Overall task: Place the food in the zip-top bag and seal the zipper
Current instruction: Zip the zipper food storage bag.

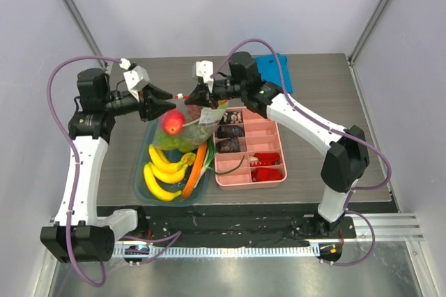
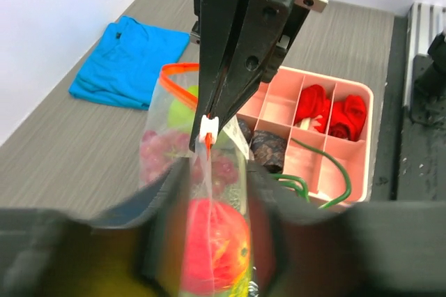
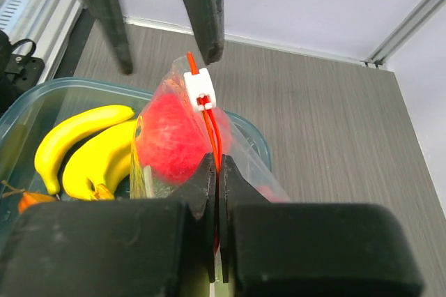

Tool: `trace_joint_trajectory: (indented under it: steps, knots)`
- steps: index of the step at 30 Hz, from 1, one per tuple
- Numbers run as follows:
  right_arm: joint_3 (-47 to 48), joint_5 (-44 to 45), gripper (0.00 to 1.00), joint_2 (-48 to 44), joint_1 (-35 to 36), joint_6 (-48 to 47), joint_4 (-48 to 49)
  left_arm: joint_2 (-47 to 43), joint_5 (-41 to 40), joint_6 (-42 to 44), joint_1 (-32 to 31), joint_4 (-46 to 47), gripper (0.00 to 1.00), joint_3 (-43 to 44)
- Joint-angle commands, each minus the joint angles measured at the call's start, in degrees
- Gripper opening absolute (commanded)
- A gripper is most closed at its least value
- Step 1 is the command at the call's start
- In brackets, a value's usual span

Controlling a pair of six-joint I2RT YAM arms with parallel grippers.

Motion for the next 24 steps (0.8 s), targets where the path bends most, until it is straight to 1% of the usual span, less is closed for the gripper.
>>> trace_joint_trajectory:
  steps: [1, 2, 5, 7, 9, 10, 12, 15, 16, 18, 19, 20, 21, 22, 24]
  knots:
    - [3.77, 2.89, 0.01, -2.86, 1.54, -2.34, -0.22, -1.41, -0.24, -0.77, 0.18, 1.31, 0.49, 3.26]
    - [4.30, 3.60, 0.01, -2.42, 1.81, -2.26, -0.75, -1.67, -0.42, -1.39, -0.09, 1.31, 0.56, 3.53]
    - [6.06, 5.27, 0.01, -1.98, 2.51, -2.34, -2.51, -1.85, -1.82, -1.31, -0.88, -0.26, 0.64, 4.23]
    - [6.59, 5.97, 0.01, -1.89, 2.86, -2.78, -3.30, -1.85, -4.62, -0.35, -1.40, -1.49, 0.65, 4.32]
    - [6.59, 6.59, 0.01, -2.06, 3.31, -3.31, -3.48, -1.41, -5.34, 0.97, -1.49, -2.63, 0.64, 4.49]
    - [6.68, 6.68, 0.01, -2.06, 3.57, -3.66, -3.75, -1.06, -6.30, 1.06, -3.76, -2.73, 0.61, 4.58]
    - [7.11, 7.03, 0.01, -1.98, 3.74, -3.92, -4.45, -0.18, -6.66, 1.41, -4.39, -3.34, 0.60, 5.20]
    - [7.56, 7.21, 0.01, -1.98, 3.83, -4.45, -5.06, 0.87, -7.19, 2.20, -5.27, -3.69, 0.42, 5.64]
    - [7.56, 7.38, 0.01, -1.98, 3.83, -4.63, -5.15, 1.14, -7.01, 2.99, -5.27, -4.31, 0.30, 5.90]
    - [7.47, 7.73, 0.01, -2.15, 3.83, -4.72, -5.42, 1.92, -7.01, 6.14, -5.27, -6.41, 0.21, 7.04]
    - [7.47, 7.91, 0.01, -2.33, 3.92, -4.89, -5.59, 2.37, -7.19, 7.99, -5.19, -10.51, 0.14, 7.91]
    - [7.38, 8.00, 0.01, -2.42, 3.92, -5.50, -5.77, 3.07, -7.36, 10.10, -5.19, -13.34, 0.12, 8.97]
    - [7.21, 8.17, 0.01, -2.59, 3.83, -5.68, -6.20, 3.60, -7.97, 14.38, -5.27, -16.41, 0.11, 11.15]
    - [7.12, 8.26, 0.01, -2.94, 3.83, -6.12, -6.47, 4.56, -8.59, 15.81, -5.19, -20.53, 0.09, 11.96]
    - [6.42, 8.26, 0.01, -3.38, 3.75, -7.26, -7.08, 4.83, -10.17, 18.54, -5.01, -23.55, 0.07, 13.10]
